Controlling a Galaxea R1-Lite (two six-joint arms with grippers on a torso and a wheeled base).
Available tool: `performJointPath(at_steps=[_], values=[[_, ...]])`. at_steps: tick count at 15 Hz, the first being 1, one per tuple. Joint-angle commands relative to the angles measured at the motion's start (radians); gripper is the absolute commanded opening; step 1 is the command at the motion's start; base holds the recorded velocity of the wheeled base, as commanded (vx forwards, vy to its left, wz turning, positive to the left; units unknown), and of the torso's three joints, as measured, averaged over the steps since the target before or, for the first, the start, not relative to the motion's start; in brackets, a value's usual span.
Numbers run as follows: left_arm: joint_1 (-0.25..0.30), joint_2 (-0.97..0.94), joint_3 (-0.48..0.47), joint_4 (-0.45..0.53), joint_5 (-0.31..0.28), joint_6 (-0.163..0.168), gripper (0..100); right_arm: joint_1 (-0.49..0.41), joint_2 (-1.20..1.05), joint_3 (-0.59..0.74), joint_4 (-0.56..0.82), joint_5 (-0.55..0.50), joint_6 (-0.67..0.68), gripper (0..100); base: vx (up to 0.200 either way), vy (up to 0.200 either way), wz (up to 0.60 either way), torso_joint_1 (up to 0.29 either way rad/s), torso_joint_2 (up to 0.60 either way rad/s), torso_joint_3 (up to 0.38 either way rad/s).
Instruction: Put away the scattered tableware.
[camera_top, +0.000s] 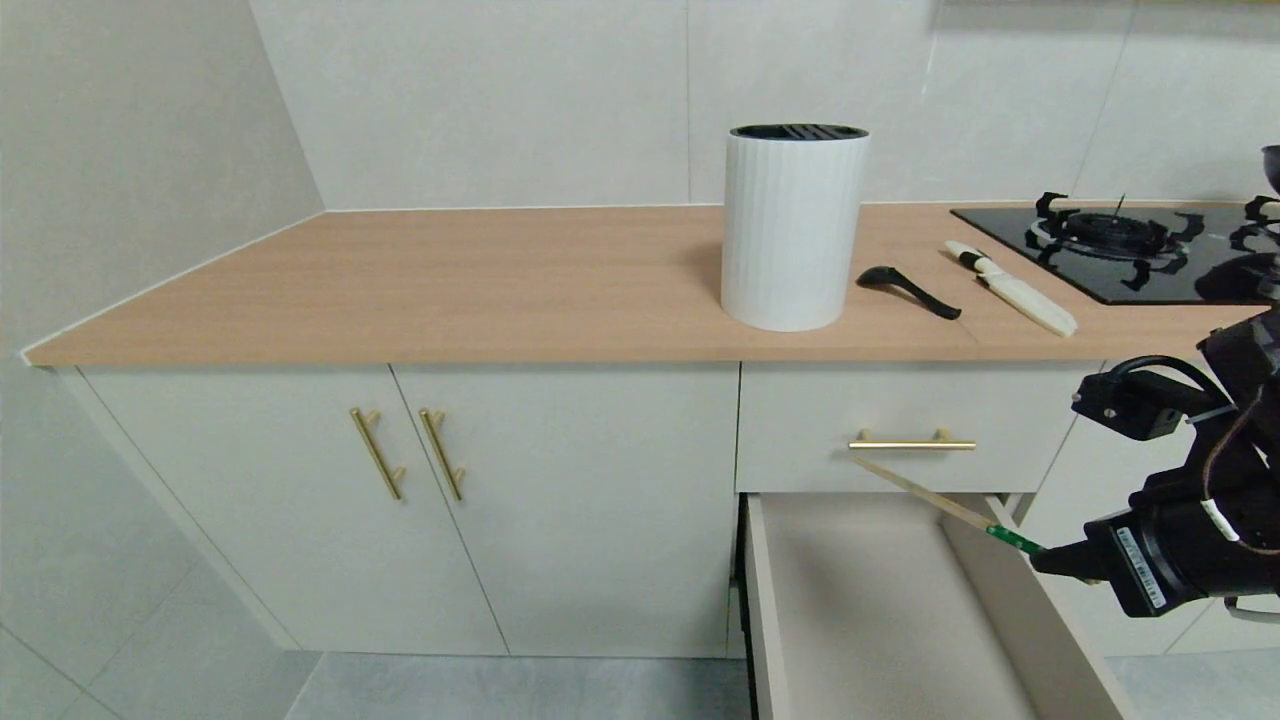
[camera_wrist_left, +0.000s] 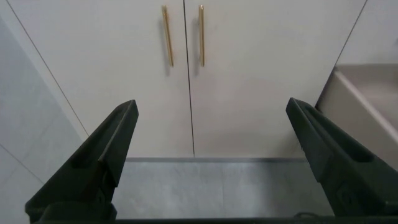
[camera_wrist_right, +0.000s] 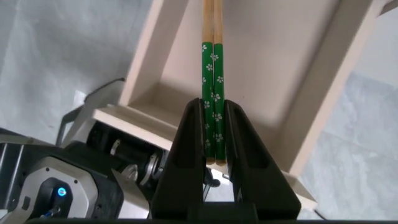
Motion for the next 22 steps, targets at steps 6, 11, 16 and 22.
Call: performJointPath(at_steps=[6,11,16,22], values=[[0.000,0.002,0.000,0.000,0.000,0.000,100,0.005,0.044,0.001,0.000,0.000,0.000,0,0.000,0.000,0.00,-0.145,0.46,0.303],[0.000,0.000,0.000,0.000,0.000,0.000,100,0.007,0.094,-0.001,-0.002,-0.003,0.001,0,0.000,0.000,0.00,-0.063,0.30,0.217],[0.000,0.000,0.000,-0.001,0.000,0.000,100,0.045,0.302,-0.005,-0.155,-0.006,0.078,0,0.000,0.000,0.00,-0.003,0.01,0.006],[0.000,0.000,0.000,0.000,0.000,0.000,100,0.077,0.661,-0.038,-0.440,-0.124,0.293,0,0.000,0.000,0.00,0.000,0.00,0.000]])
